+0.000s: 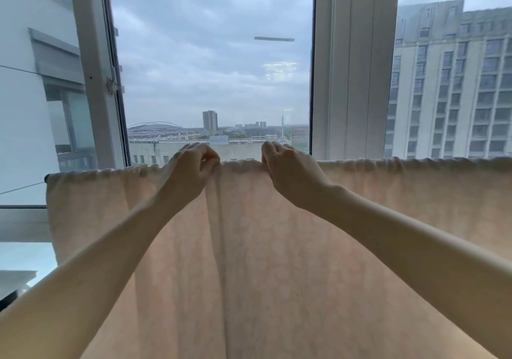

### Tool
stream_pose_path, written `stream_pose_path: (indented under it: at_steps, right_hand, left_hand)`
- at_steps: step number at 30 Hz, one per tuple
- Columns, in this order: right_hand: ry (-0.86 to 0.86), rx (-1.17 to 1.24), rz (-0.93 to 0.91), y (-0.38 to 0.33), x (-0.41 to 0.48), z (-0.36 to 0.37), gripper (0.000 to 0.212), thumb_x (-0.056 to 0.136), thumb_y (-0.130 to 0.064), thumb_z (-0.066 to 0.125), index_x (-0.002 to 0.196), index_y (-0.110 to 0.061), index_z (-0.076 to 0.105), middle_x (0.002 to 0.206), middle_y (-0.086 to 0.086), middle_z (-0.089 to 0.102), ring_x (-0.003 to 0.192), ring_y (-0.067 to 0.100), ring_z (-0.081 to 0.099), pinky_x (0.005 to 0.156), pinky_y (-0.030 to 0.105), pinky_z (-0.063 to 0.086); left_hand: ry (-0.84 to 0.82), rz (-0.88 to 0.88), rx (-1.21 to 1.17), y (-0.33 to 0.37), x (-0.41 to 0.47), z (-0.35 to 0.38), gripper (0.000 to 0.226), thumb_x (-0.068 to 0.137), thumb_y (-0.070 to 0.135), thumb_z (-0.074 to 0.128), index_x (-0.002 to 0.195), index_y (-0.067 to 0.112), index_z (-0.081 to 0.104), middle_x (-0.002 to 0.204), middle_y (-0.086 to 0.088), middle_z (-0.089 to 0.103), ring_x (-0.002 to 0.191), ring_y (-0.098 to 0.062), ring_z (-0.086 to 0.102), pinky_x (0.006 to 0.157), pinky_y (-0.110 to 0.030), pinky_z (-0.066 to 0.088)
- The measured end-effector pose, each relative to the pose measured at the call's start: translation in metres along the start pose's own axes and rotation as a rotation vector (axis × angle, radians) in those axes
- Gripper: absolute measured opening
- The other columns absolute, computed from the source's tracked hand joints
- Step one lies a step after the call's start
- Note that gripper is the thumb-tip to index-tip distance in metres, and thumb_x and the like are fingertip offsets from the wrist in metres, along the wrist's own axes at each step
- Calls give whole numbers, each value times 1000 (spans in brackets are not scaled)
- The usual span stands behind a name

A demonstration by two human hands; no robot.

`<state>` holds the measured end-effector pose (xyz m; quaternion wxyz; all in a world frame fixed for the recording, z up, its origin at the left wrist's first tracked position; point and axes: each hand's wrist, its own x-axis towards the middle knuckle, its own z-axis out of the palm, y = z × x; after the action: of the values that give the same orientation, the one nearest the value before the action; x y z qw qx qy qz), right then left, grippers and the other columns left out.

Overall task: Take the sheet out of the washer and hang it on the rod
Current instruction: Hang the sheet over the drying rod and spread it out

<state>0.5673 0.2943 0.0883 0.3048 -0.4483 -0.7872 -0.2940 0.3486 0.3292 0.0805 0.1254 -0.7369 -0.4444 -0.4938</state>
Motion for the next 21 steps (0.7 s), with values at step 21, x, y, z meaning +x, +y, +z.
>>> stream_pose_path:
  at_steps: [21]
  right_hand:
    - [-272,38,189,10,31,-15,9,91,-10,46,99,-12,48,75,2,55,68,20,54,65,32,46]
  left_hand:
    - [-215,-199,89,-75,-7,-56,16,91,23,65,105,19,71,93,5,72,86,-6,66,76,-13,47]
